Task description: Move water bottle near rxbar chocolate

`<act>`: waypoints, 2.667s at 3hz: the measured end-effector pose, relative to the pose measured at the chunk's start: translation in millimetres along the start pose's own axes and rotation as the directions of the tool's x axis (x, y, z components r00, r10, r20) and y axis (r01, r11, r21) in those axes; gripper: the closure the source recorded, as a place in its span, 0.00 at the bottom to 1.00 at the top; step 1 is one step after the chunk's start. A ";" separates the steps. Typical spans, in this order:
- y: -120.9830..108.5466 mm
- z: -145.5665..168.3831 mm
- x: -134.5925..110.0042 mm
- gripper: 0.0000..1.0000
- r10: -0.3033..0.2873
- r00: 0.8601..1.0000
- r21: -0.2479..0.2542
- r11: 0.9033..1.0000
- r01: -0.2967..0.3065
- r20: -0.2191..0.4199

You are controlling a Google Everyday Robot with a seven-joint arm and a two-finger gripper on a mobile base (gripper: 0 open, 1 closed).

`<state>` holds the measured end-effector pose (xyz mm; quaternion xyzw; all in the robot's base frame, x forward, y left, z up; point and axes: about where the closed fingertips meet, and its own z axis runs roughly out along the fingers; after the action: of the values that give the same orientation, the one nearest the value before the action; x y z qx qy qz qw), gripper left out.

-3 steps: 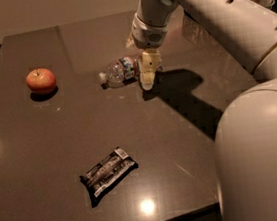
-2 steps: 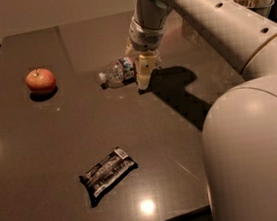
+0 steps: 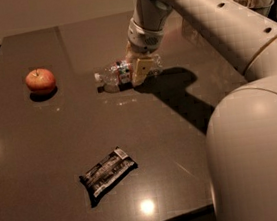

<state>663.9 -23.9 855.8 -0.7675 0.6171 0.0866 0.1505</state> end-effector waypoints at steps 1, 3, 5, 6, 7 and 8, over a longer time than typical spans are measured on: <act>24.4 -17.0 -4.3 0.87 -0.020 1.000 0.011 1.000 0.020 0.006; 106.0 -46.9 -7.5 1.00 0.007 1.000 0.001 1.000 -0.007 -0.002; 176.0 -38.3 -11.4 1.00 0.044 0.997 -0.032 0.998 -0.047 -0.067; 199.3 -27.2 -12.9 1.00 0.031 0.996 -0.070 0.997 -0.037 -0.089; 215.6 -21.0 -15.1 0.82 0.012 0.996 -0.119 0.993 -0.023 -0.090; 223.3 -16.2 -16.5 0.59 0.000 0.996 -0.140 0.990 -0.013 -0.090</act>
Offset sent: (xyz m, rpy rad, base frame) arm -0.1274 -0.0375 0.0426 -0.0019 0.0248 0.0432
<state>442.0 -57.4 848.5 -0.7773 0.6181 0.0958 0.0677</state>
